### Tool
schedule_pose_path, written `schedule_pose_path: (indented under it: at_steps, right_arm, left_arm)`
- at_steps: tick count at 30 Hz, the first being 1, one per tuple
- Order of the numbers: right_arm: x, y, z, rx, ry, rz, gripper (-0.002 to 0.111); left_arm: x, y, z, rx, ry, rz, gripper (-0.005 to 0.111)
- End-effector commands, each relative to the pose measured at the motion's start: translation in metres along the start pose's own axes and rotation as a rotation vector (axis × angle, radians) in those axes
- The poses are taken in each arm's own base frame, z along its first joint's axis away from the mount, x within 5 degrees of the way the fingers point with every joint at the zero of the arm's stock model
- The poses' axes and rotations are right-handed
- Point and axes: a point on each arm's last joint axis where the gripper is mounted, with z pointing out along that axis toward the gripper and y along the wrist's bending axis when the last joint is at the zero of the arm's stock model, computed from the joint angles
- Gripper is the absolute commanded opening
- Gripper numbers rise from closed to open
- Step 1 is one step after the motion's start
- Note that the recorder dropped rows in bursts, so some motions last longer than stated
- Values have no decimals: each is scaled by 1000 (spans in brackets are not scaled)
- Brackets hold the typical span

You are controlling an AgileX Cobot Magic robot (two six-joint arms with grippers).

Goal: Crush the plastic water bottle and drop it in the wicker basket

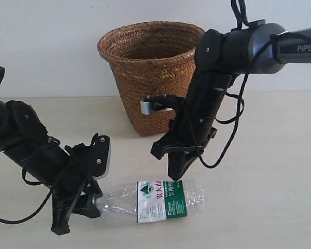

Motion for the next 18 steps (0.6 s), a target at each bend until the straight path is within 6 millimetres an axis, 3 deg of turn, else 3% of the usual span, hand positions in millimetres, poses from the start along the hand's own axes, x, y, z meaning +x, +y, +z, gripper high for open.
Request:
schedule_pose_path:
  at_steps: [1,18]
  right_arm:
    - [11,0,11,-14,39,-17,0]
    - [16,-11,40,-17,51,9,0]
  left_arm:
    - [0,0,-1,4,0,6,4]
    - [0,0,-1,1,0,6,4]
